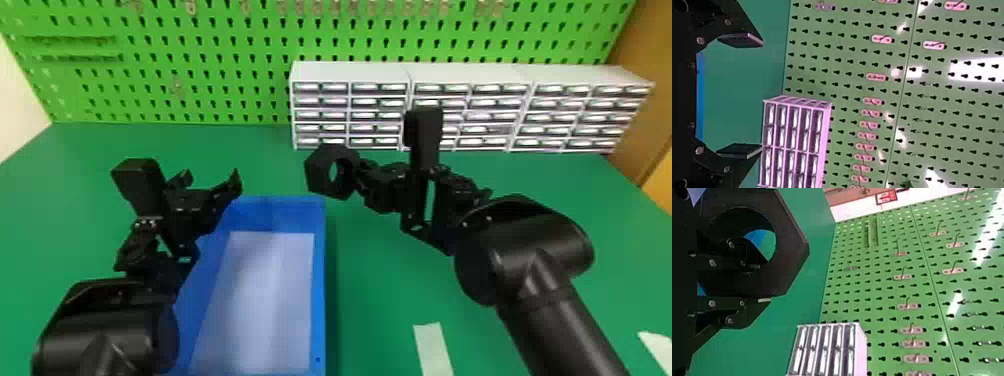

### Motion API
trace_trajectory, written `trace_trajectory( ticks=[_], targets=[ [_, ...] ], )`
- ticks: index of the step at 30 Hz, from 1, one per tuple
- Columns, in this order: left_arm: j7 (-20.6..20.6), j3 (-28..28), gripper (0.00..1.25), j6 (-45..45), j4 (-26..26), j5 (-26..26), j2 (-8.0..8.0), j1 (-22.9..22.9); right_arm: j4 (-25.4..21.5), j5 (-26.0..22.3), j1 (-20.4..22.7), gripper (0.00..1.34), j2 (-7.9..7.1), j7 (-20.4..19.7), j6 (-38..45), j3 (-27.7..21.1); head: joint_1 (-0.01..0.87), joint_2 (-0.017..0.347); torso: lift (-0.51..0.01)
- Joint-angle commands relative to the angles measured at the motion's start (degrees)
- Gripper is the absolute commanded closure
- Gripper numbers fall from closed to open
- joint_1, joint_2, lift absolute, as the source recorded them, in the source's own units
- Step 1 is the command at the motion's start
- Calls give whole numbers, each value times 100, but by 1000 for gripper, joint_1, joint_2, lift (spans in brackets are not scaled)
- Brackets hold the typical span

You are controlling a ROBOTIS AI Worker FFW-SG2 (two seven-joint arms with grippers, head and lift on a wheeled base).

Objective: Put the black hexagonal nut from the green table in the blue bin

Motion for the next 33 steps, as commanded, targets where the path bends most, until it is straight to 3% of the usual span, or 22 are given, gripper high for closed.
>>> trace_trajectory(
  ticks=[1,33],
  targets=[
    [-2,-1,321,0,-3,1,0,0,51,-21,-70,1033,9,69,12,85,686,51,-97],
    [6,17,321,0,-3,-8,0,0,561,-619,-475,1033,17,130,83,990,686,51,-97]
  ],
)
